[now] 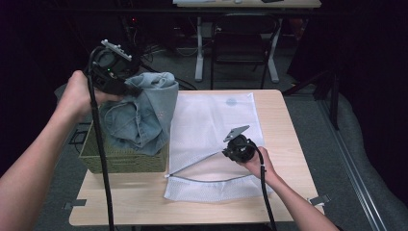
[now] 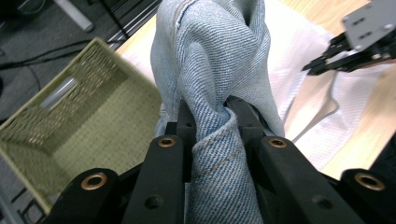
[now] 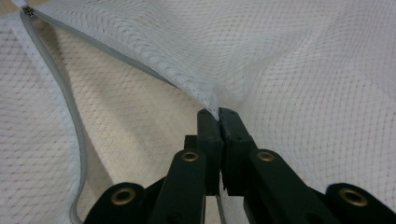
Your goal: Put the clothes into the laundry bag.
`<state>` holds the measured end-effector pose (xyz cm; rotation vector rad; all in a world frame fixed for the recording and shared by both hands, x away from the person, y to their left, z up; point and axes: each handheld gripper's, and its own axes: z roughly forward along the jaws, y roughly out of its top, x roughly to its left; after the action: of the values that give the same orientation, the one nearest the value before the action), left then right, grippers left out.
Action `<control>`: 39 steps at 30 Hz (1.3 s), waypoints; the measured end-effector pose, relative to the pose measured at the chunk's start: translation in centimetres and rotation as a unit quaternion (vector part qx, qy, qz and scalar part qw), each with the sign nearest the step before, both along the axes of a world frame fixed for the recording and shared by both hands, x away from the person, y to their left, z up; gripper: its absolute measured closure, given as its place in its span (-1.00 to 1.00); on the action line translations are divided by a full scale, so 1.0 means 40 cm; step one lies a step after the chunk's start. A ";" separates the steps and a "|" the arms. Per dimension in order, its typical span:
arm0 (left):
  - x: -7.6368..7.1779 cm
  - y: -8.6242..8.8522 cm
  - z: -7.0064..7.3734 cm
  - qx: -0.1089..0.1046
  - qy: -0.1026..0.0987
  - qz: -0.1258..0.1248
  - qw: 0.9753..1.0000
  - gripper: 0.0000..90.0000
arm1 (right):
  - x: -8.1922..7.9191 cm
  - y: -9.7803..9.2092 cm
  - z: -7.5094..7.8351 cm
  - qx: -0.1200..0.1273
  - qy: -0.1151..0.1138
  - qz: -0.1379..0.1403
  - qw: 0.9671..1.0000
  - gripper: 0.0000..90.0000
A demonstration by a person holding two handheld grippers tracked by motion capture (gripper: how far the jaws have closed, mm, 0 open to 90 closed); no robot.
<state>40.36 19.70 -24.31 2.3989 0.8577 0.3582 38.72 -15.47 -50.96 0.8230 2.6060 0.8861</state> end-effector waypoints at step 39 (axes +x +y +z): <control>-0.128 -0.274 -0.331 -0.002 0.136 -0.191 0.972 0.72 | -0.004 0.000 0.032 0.034 -0.008 -0.025 0.999 0.96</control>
<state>35.24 8.72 -37.56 2.5745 0.4856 -0.1258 38.57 -15.49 -49.68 0.8912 2.5424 0.9690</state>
